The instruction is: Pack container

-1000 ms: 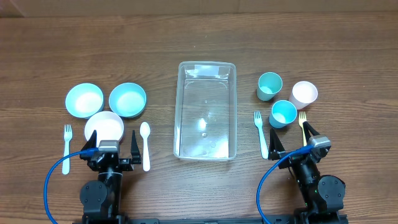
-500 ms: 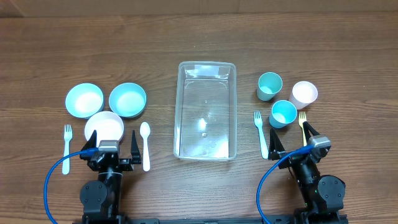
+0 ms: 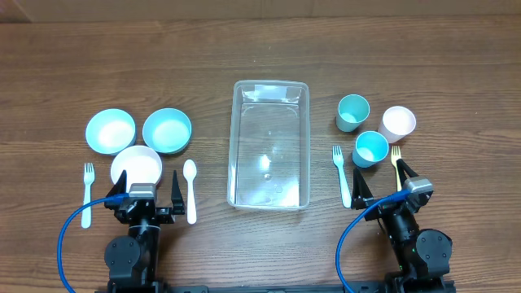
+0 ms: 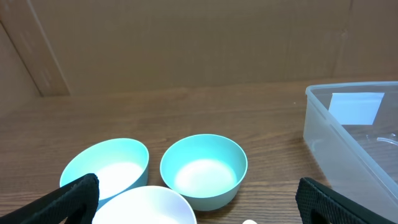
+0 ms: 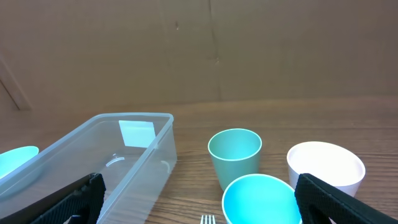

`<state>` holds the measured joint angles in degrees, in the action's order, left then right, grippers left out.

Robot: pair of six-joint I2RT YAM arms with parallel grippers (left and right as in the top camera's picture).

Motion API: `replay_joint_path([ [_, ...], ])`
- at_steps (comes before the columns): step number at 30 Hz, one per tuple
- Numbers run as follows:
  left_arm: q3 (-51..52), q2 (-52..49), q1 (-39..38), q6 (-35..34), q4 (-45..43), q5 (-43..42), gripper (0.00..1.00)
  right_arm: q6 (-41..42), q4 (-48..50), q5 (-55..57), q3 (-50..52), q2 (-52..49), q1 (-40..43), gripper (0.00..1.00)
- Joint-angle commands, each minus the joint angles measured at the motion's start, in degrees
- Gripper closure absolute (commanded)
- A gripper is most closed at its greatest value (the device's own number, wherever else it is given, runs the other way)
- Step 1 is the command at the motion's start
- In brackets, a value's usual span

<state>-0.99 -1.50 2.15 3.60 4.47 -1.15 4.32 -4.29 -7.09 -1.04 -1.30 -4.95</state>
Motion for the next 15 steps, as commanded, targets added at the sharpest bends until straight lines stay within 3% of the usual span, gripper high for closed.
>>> replay_joint_path([
  [1, 0.72, 0.81, 0.46, 1.11, -0.17, -0.79, 0.00, 0.24, 0.31, 0.15, 0.57, -0.09, 0.20, 0.00],
  [8, 0.72, 0.81, 0.46, 1.11, -0.20, -0.81, 0.00, 3.23, 1.03, -0.83, -0.48, -0.11, 0.20, 0.00],
  [11, 0.72, 0.81, 0.46, 1.11, -0.17, -0.81, 0.00, 3.23, -5.51, 3.39, -6.69, -1.44, 0.20, 0.00],
  [15, 0.72, 0.81, 0.46, 1.11, -0.17, -0.79, 0.00, 3.17, -13.55, 6.73, -20.59, -10.78, 0.20, 0.00],
])
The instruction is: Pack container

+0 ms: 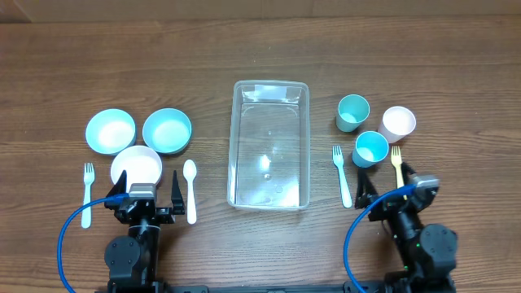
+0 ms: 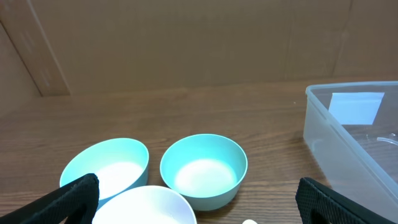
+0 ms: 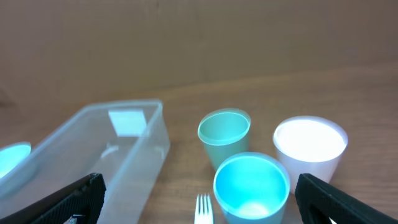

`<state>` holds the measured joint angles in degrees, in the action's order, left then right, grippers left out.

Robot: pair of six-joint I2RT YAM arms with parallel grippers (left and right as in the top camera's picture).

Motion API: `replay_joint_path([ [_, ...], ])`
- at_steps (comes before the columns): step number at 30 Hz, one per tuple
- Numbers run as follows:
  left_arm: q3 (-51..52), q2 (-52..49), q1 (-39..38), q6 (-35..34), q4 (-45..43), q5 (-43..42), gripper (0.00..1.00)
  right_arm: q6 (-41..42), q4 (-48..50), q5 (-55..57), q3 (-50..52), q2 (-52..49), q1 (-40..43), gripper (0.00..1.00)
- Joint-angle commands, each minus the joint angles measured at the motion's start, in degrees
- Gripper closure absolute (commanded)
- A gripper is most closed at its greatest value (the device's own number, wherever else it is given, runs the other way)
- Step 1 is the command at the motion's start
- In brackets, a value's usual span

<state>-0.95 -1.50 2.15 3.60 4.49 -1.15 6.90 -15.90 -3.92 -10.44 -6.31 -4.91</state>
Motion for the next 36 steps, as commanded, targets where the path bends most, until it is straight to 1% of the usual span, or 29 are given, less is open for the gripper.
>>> replay_joint_path([
  [1, 0.68, 0.81, 0.46, 1.11, -0.20, -0.81, 0.00, 0.59, -4.68, 3.45, -16.17, -10.03, 0.15, 0.00],
  [2, 0.68, 0.81, 0.46, 1.11, -0.20, -0.81, 0.00, 0.57, -7.28, 3.45, -20.28, -13.68, 0.15, 0.00],
  [4, 0.68, 0.81, 0.46, 1.11, -0.20, -0.81, 0.00, 0.39, -16.46, 3.21, -32.11, -24.33, 0.15, 0.00],
  [5, 0.68, 0.81, 0.46, 1.11, -0.20, -0.81, 0.00, 0.39, -24.33, 3.19, -40.48, -31.89, 0.15, 0.00],
  [7, 0.68, 0.81, 0.46, 1.11, -0.20, -0.79, 0.00, 0.39, -36.92, 2.80, -52.52, -42.91, 0.15, 0.00],
  [9, 0.68, 0.81, 0.46, 1.11, -0.20, -0.79, 0.00, 0.42, -46.62, 2.78, -61.37, -51.45, 0.15, 0.00],
  [11, 0.68, 0.81, 0.46, 1.11, -0.22, -0.81, 0.00, 0.42, -52.54, 2.80, -67.49, -58.36, 0.15, 0.00],
  [12, 0.68, 0.81, 0.46, 1.11, -0.20, -0.79, 0.00, 0.42, -53.24, 2.75, -69.37, -61.48, 0.15, 0.00],
  [14, 0.68, 0.81, 0.46, 1.11, -0.20, -0.81, 0.00, 0.52, -53.55, 0.63, -70.27, -65.72, 0.15, 0.00],
  [15, 0.68, 0.81, 0.46, 1.11, -0.20, -0.79, 0.00, 0.61, -55.39, -0.63, -70.25, -67.56, 0.15, 0.00],
  [17, 0.68, 0.81, 0.46, 1.11, -0.20, -0.81, 0.00, 0.42, -57.88, -0.59, -70.20, -71.91, 0.15, 0.00],
  [20, 0.68, 0.81, 0.46, 1.11, -0.20, -0.81, 0.00, 1.03, -58.14, 0.46, -70.20, -77.92, 0.15, 0.00],
  [21, 0.68, 0.81, 0.46, 1.11, -0.20, -0.81, 0.00, 3.63, -58.21, 2.69, -70.18, -80.52, 0.15, 0.01],
  [25, 0.68, 0.81, 0.46, 1.11, -0.20, -0.81, 0.00, 10.78, -58.10, 9.51, -70.14, -85.90, 0.15, 0.15],
  [27, 0.68, 0.81, 0.46, 1.11, -0.20, -0.81, 0.00, 13.60, -57.88, 12.37, -70.07, -86.88, 0.15, 0.24],
  [29, 0.68, 0.81, 0.46, 1.11, -0.20, -0.81, 0.00, 15.56, -56.48, 14.49, -69.35, -87.06, 0.17, 0.25],
  [32, 0.68, 0.81, 0.46, 1.11, -0.20, -0.81, 0.00, 16.09, -54.64, 14.56, -68.50, -87.06, 0.46, 0.26],
  [34, 0.68, 0.81, 0.46, 1.11, -0.20, -0.81, 0.00, 17.03, -52.92, 14.34, -66.99, -87.06, 1.40, 0.29],
  [36, 0.68, 0.81, 0.46, 1.11, -0.20, -0.79, 0.00, 16.87, -49.94, 13.97, -64.24, -87.06, 2.91, 0.30],
])
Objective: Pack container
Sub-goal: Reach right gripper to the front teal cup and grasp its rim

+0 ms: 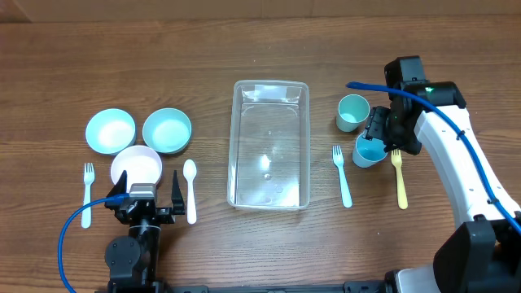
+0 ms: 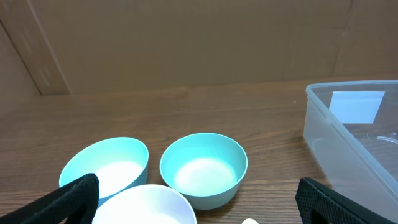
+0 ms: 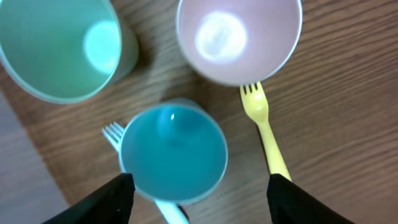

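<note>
The clear plastic container [image 1: 269,146] lies empty at the table's middle. To its right are a green cup [image 3: 59,46], a pale pink cup [image 3: 239,37] and a blue cup [image 3: 173,152], with a white fork [image 1: 342,175] and a yellow fork [image 3: 267,134]. My right gripper [image 3: 199,202] looks straight down, open, its fingers either side of the blue cup and above it. On the left are two teal bowls [image 2: 203,168] [image 2: 106,165], a white bowl [image 2: 146,205], a white spoon [image 1: 190,189] and a white fork [image 1: 88,183]. My left gripper [image 2: 198,202] rests open behind the white bowl.
The right arm [image 1: 456,163] reaches from the front right corner over the cups and hides the pink cup in the overhead view. A brown board wall [image 2: 186,43] stands behind the table. Bare wood [image 1: 269,49] lies beyond the container.
My right arm has gone from the table's front edge to above the three cups, its camera now pointing straight down at the blue cup. The left arm and all objects are unchanged.
Both grippers first rested open at the front edge, looking level across the table. Then the right wrist sat slightly higher and tilted down toward the cups. Now it hangs open over the blue cup, while the left has stayed put.
</note>
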`<state>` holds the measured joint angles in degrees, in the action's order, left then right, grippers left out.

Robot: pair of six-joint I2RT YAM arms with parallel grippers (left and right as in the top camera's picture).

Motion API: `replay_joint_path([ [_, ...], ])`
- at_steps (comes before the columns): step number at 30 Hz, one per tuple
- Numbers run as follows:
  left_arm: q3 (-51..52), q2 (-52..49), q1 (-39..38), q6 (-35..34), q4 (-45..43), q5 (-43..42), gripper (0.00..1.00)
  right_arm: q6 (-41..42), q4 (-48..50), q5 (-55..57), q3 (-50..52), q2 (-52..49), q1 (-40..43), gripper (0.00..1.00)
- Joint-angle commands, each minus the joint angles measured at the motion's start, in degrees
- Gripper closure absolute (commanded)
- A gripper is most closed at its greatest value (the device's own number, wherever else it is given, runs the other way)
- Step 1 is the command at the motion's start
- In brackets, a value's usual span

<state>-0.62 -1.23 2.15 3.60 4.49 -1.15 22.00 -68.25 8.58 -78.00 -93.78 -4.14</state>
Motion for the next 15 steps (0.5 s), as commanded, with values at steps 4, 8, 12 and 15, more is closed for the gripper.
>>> replay_joint_path([
  [4, 0.35, 0.55, 0.46, 1.11, -0.20, -0.81, 0.00, -2.99, 6.43, -6.43, 7.23, 0.42, 5.44, 0.30],
  [8, 0.35, 0.55, 0.46, 1.11, -0.20, -0.81, 0.00, -7.69, 9.07, -11.39, 9.53, 0.42, 7.37, 0.30],
  [12, 0.35, 0.55, 0.46, 1.11, -0.20, -0.81, 0.00, -9.01, 10.32, -12.81, 9.79, 0.42, 7.21, 0.33],
  [15, 0.35, 0.55, 0.46, 1.11, -0.20, -0.81, 0.00, -8.98, 11.21, -12.26, 10.56, 0.42, 7.21, 0.39],
])
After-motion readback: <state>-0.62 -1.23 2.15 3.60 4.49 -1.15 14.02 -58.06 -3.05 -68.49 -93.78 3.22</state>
